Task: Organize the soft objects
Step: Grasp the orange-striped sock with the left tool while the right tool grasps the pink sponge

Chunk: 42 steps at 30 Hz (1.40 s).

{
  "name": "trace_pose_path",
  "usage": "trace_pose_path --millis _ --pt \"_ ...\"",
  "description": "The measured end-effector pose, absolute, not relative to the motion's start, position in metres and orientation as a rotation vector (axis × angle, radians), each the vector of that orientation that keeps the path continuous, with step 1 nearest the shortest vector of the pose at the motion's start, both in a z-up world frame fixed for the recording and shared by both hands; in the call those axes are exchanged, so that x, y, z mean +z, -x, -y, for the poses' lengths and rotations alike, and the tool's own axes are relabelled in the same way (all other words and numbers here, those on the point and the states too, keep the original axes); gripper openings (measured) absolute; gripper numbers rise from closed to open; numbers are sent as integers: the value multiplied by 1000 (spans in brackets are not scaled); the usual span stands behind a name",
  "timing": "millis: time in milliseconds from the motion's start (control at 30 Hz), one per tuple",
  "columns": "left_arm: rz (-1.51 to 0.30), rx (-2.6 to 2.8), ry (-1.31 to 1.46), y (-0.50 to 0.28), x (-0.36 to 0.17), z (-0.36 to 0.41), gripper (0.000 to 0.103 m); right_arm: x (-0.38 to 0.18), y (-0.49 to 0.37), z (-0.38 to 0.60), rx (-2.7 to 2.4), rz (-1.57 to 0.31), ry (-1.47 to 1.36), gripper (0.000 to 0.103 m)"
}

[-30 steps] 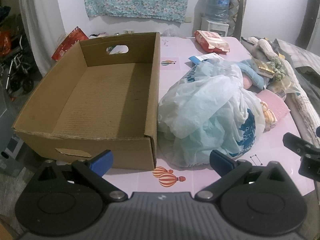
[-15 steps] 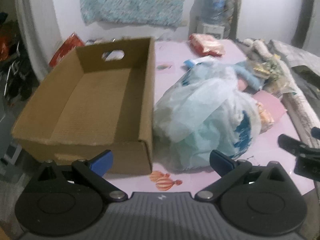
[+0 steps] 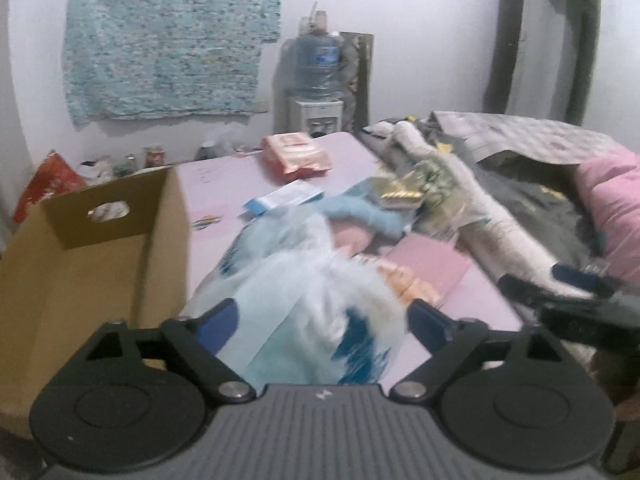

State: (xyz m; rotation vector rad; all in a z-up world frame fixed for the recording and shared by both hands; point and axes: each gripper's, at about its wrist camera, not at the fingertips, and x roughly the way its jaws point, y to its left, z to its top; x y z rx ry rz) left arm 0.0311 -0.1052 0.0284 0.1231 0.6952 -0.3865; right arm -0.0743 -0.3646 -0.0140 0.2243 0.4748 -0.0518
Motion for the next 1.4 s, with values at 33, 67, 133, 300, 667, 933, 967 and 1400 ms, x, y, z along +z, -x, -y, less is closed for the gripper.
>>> trace_pose_path --millis 33,67,133,300,667,933,967,1400 --pt "-709 -402 -114 -39 32 112 80 -16 71 371 -58 -474 -230 92" --pt "-723 -418 -100 -46 35 117 75 -18 67 376 -63 -477 -231 83" --pt "-774 -468 -64 -66 38 134 69 -24 59 388 -80 -494 -247 69" --pt "-932 -579 -43 -112 24 186 58 -43 49 406 -79 -544 -316 50" --pt "-1260 -496 -112 -183 -70 257 61 -67 40 437 -149 -570 -364 51" --pt "-1245 -444 -196 -194 -89 268 48 -73 21 457 -156 -562 -415 52" --pt "-1239 -444 -193 -194 -88 267 44 -72 17 458 -150 -560 -416 52" --pt "-1226 -476 -145 -194 -88 257 41 -96 -85 454 -4 -756 -397 45"
